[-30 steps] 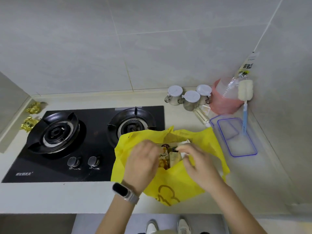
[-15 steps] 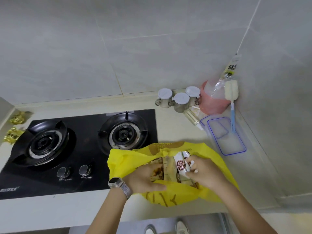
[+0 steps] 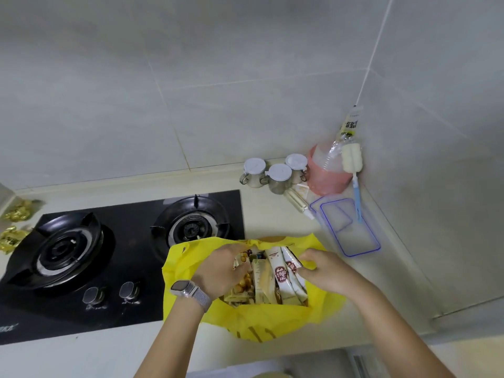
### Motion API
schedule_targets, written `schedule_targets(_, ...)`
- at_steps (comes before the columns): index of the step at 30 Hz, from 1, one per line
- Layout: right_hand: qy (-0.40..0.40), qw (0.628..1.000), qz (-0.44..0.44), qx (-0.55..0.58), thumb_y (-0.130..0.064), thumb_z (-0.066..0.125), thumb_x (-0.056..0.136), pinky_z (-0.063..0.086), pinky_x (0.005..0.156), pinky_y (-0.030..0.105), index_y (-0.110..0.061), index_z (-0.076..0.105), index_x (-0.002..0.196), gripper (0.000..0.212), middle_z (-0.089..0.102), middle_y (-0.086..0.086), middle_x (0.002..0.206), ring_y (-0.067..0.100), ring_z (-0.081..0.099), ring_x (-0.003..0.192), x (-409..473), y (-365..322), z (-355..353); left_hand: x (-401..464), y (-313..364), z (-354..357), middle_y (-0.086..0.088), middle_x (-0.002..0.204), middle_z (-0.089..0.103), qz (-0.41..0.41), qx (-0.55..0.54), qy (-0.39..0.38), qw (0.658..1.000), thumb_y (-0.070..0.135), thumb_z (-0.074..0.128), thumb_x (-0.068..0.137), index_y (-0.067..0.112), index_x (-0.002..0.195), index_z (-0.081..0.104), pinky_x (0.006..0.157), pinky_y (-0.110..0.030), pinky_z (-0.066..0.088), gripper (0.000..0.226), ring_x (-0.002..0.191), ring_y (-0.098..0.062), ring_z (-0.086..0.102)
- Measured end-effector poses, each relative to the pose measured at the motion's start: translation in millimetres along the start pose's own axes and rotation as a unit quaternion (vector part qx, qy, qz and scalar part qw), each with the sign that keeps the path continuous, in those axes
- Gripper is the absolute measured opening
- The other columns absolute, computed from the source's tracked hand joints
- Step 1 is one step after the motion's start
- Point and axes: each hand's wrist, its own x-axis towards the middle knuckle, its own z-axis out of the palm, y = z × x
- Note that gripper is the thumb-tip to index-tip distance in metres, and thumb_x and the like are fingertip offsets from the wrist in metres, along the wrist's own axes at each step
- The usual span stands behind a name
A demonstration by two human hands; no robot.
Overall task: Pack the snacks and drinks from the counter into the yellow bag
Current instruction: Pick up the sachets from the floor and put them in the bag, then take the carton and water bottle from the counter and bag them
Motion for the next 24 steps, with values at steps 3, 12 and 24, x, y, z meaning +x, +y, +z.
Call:
schedule_targets(3,0.006,1.000,-0.002,-0.007,-0.034,0.054,0.090,0.039,0.098,0.024,-0.019,0.050,0.132,0.045,0.051,-0.001,0.139,0.015,0.048,0.127,-2.7,6.2,-5.3,2.6,5.4,4.1,-0.004,0.139,0.046,-0.010,0.010,0.007,1.000,0.031,0.052,0.090,0.018,0.133,0.044,0.100,-0.029,0.041,0.045,0.123,-0.021,0.049)
schedule_targets(12,0.040,0.997,-0.049,0.038,-0.024,0.056,0.090,0.038,0.093,0.018,-0.014,0.056,0.124,0.036,0.059,0.001,0.129,0.012,0.053,0.120,-6.5,0.9,-6.5,-7.0,16.7,10.9,-0.007,0.136,0.048,-0.069,0.044,0.007,0.997,0.035,0.051,0.090,0.020,0.137,0.037,0.097,-0.036,0.045,0.051,0.121,-0.025,0.050)
schedule_targets(24,0.026,0.990,-0.135,0.021,-0.019,0.058,0.087,0.045,0.095,0.025,-0.017,0.061,0.117,0.030,0.064,0.001,0.121,0.012,0.058,0.113,-18.1,-22.7,24.4,-87.4,-4.8,25.3,-0.001,0.129,0.053,-0.145,-0.026,0.170,0.974,0.029,0.057,0.087,0.022,0.135,0.039,0.087,-0.034,0.049,0.052,0.111,-0.020,0.055)
